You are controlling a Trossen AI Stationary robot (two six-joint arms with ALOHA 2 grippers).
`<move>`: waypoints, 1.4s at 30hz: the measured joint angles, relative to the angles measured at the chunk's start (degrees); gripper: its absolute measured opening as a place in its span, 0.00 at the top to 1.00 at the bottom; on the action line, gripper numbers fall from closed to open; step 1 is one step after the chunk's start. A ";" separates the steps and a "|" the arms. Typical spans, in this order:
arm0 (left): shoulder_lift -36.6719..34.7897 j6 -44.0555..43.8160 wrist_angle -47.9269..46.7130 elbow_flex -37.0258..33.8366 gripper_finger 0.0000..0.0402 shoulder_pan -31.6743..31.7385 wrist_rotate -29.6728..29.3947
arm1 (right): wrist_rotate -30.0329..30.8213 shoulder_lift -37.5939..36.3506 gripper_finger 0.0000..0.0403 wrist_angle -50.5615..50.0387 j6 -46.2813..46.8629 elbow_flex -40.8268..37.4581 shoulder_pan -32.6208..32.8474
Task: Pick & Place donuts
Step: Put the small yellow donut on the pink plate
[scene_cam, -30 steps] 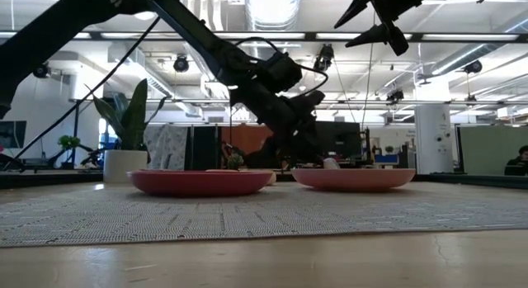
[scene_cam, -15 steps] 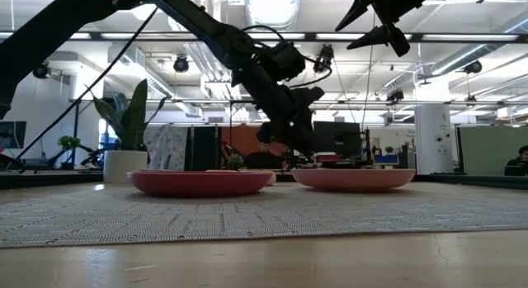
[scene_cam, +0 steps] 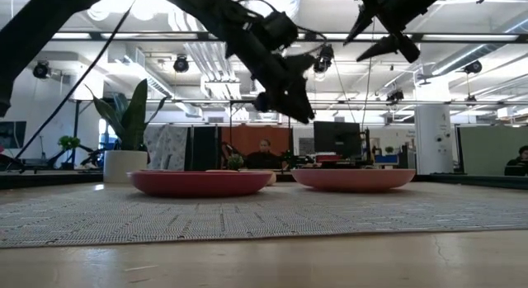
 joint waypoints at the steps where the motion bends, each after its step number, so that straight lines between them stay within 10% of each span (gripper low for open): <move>1: -0.99 0.14 -0.37 -0.06 0.80 0.02 -0.02 | 0.04 0.00 0.47 -1.50 0.96 0.00 -0.45; 22: -28.37 -5.68 -0.98 -13.24 0.80 -0.07 -5.96 | -5.12 31.00 0.60 -14.94 -5.89 -0.15 -17.71; 42: -42.95 -19.03 7.12 -31.99 0.80 -0.09 -9.42 | 0.87 53.24 0.66 -31.73 -22.27 21.61 -26.03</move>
